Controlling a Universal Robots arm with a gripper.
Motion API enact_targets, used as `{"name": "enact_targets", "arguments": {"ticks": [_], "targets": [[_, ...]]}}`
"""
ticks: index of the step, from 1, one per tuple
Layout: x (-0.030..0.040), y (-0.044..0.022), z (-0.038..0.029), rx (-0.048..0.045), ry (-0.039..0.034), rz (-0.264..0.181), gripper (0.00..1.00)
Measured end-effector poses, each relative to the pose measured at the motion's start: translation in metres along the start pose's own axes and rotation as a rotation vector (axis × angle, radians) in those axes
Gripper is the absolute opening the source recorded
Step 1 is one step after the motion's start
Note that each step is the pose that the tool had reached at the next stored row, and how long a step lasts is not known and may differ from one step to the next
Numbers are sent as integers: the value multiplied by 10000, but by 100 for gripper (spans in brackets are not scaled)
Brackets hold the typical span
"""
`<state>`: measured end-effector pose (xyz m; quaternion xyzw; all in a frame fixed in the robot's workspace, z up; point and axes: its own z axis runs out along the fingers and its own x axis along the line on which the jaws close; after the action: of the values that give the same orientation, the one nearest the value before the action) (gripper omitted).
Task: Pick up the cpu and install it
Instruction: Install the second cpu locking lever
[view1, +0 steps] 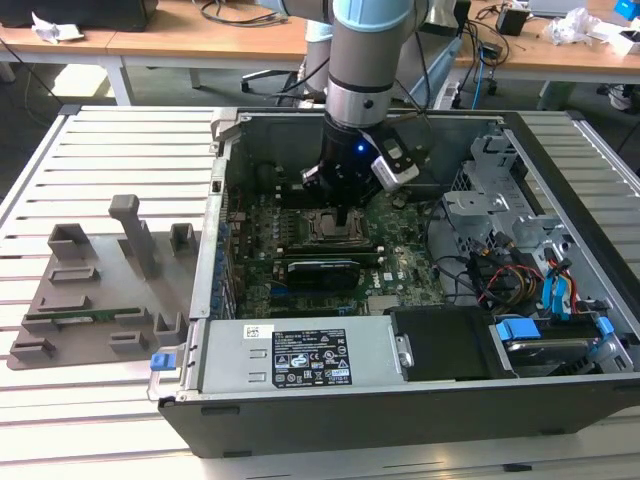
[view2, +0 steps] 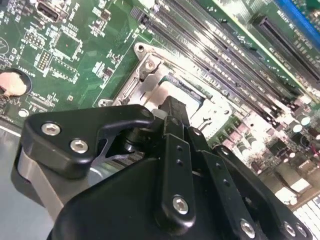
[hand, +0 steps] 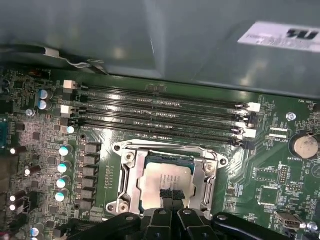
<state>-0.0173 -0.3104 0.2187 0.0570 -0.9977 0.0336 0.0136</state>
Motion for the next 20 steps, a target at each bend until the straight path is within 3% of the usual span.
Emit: {"name": "enact_targets", "arguments": {"ticks": [4, 8, 10, 20], "targets": [[1, 13, -139, 77, 8, 1, 11], [3, 19, -230, 162, 18, 4, 11], [3, 24, -299, 252, 28, 5, 11], [6, 37, -502, 517, 59, 11, 11]]}}
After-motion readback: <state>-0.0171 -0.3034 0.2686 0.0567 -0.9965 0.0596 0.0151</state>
